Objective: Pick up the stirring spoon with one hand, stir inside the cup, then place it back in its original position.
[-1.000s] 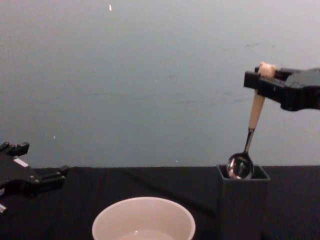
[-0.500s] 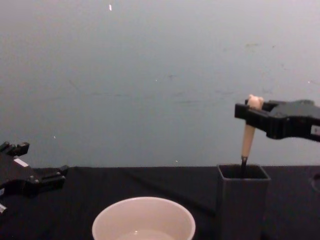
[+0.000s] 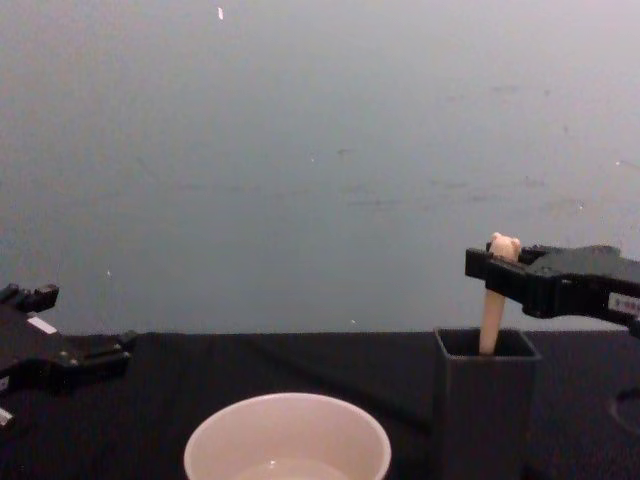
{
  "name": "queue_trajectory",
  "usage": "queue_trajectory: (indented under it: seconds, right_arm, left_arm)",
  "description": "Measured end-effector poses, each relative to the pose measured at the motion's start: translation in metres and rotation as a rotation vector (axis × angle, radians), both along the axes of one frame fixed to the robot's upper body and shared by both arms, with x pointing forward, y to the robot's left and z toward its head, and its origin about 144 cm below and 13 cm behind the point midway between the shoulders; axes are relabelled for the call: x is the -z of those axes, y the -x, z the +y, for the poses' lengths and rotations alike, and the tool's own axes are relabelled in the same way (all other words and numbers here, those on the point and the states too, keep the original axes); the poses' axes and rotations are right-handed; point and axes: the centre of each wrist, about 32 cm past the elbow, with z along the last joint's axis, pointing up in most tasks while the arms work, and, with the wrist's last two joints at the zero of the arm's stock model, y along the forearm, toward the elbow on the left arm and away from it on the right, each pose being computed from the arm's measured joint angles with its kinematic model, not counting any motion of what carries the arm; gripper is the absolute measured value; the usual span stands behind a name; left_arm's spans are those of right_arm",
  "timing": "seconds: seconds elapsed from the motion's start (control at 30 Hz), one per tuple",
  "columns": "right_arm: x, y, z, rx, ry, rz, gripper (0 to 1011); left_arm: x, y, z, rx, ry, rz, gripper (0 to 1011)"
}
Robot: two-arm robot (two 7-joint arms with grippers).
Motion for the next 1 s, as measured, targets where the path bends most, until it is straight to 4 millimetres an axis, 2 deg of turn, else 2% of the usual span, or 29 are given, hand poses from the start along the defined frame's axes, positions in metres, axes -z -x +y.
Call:
queue_trajectory:
  seconds: [1.0]
  right_arm:
    - [0.017,0.005,0.001,0.046,-0.001,0.039,214]
  left_arm:
    - [0.000,0.000,0.000,0.000,0.000,0.000,1001]
